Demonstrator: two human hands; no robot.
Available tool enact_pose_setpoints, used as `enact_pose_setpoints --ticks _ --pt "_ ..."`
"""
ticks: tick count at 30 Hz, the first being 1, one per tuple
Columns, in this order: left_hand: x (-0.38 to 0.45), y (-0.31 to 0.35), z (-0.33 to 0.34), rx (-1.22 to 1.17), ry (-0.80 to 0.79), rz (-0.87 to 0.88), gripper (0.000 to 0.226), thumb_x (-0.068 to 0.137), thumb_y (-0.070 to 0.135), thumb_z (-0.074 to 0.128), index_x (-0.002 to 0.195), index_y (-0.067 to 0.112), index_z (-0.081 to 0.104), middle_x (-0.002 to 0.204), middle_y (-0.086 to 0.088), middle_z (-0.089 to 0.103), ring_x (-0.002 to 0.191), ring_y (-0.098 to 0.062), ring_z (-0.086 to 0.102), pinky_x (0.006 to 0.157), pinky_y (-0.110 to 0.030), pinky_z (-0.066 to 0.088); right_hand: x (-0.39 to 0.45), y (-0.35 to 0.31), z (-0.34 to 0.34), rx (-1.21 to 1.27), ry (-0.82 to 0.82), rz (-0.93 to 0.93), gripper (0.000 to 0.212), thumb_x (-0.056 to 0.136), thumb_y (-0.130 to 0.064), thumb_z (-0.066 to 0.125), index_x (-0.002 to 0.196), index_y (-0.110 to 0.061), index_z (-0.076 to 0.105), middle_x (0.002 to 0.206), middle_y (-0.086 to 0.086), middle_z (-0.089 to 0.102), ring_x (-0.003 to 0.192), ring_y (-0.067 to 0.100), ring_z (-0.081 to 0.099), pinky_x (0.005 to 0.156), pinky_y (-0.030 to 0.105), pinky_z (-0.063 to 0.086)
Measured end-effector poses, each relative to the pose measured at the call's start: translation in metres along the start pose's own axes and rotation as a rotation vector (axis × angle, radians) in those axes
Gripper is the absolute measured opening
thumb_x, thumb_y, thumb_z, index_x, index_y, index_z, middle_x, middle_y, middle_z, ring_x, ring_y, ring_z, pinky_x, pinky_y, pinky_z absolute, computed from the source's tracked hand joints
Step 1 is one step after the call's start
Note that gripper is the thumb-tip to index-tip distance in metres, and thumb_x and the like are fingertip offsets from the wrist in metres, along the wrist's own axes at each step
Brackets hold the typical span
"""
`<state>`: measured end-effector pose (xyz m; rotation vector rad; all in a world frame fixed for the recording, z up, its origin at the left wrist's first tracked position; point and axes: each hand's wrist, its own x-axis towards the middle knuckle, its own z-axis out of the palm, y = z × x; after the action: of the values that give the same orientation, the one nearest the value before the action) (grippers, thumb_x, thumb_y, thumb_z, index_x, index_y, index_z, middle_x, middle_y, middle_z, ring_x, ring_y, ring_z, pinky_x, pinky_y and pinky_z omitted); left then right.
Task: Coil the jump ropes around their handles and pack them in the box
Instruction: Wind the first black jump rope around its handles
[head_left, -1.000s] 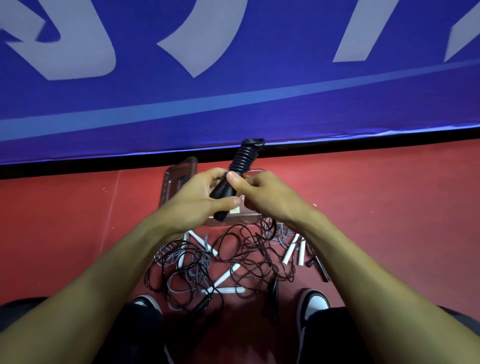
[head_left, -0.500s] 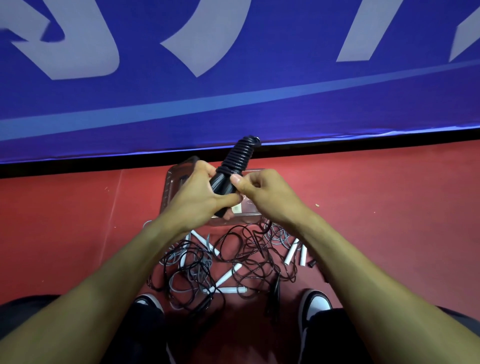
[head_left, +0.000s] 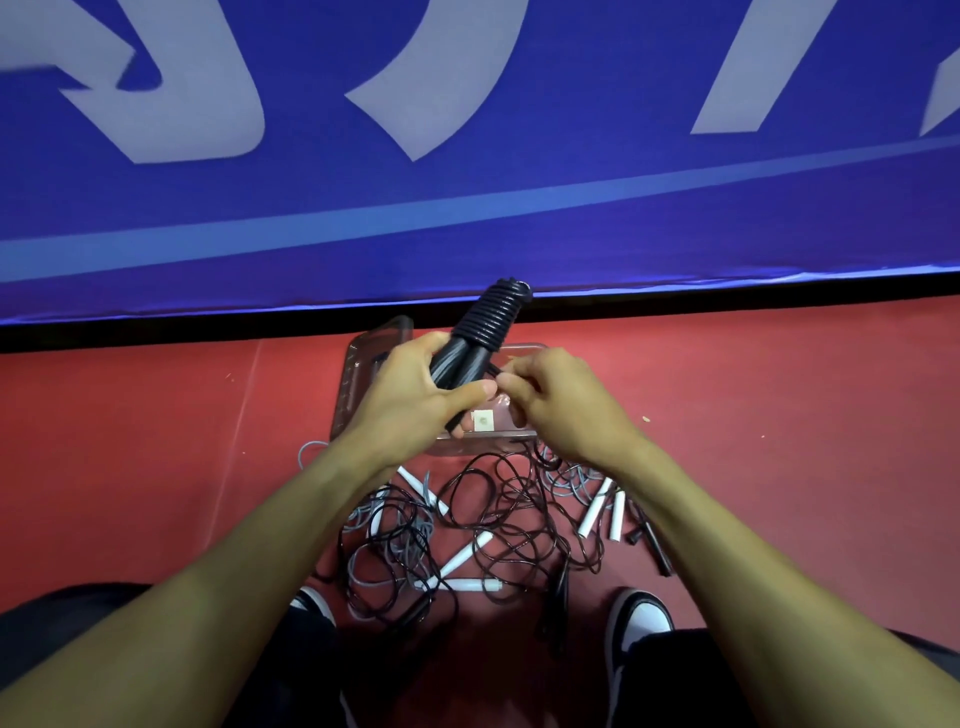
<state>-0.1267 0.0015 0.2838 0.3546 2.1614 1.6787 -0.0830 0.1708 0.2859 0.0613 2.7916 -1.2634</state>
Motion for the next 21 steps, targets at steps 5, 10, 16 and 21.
enact_pose_setpoints --ticks 5,10,16,21 --pt "0.001 -0.001 -0.001 0.171 0.024 0.023 0.019 0.079 0.025 0.074 0.095 0.02 0.065 0.075 -0.01 0.071 0.061 -0.018 0.061 0.065 -0.044 0.057 -0.002 -0.008 -0.001 -0.002 0.001 0.035 0.047 0.106 -0.03 0.043 0.062 -0.021 0.057 0.048 -0.011 0.048 0.047 -0.001 0.045 0.05 0.018 0.029" --pt "-0.005 0.002 0.008 0.569 0.034 0.191 0.013 0.094 0.011 0.066 0.102 0.018 0.059 0.08 0.006 0.06 0.068 -0.004 0.056 0.058 -0.019 0.037 -0.007 -0.014 0.0 0.072 0.013 0.058 0.072 0.1 -0.062 0.033 0.076 0.0 0.062 0.053 -0.005 0.044 0.046 0.01 0.038 0.046 0.025 0.03" --pt "-0.008 0.006 0.012 0.292 -0.168 0.041 0.018 0.102 0.042 0.04 0.101 0.032 0.055 0.09 0.015 0.061 0.079 -0.004 0.056 0.076 -0.031 0.047 -0.003 -0.009 -0.002 0.149 -0.011 0.13 0.058 0.104 -0.054 0.033 0.064 -0.019 0.057 0.053 -0.006 0.05 0.041 0.002 0.042 0.05 0.023 0.03" --pt "-0.005 0.004 0.007 0.212 -0.148 0.04 0.036 0.096 0.048 0.038 0.119 0.03 0.059 0.095 0.027 0.065 0.09 0.006 0.059 0.09 -0.033 0.047 -0.006 -0.007 -0.004 0.101 0.009 0.143 0.074 0.099 -0.065 0.026 0.065 -0.016 0.069 0.059 0.003 0.063 0.057 0.015 0.058 0.066 0.032 0.046"
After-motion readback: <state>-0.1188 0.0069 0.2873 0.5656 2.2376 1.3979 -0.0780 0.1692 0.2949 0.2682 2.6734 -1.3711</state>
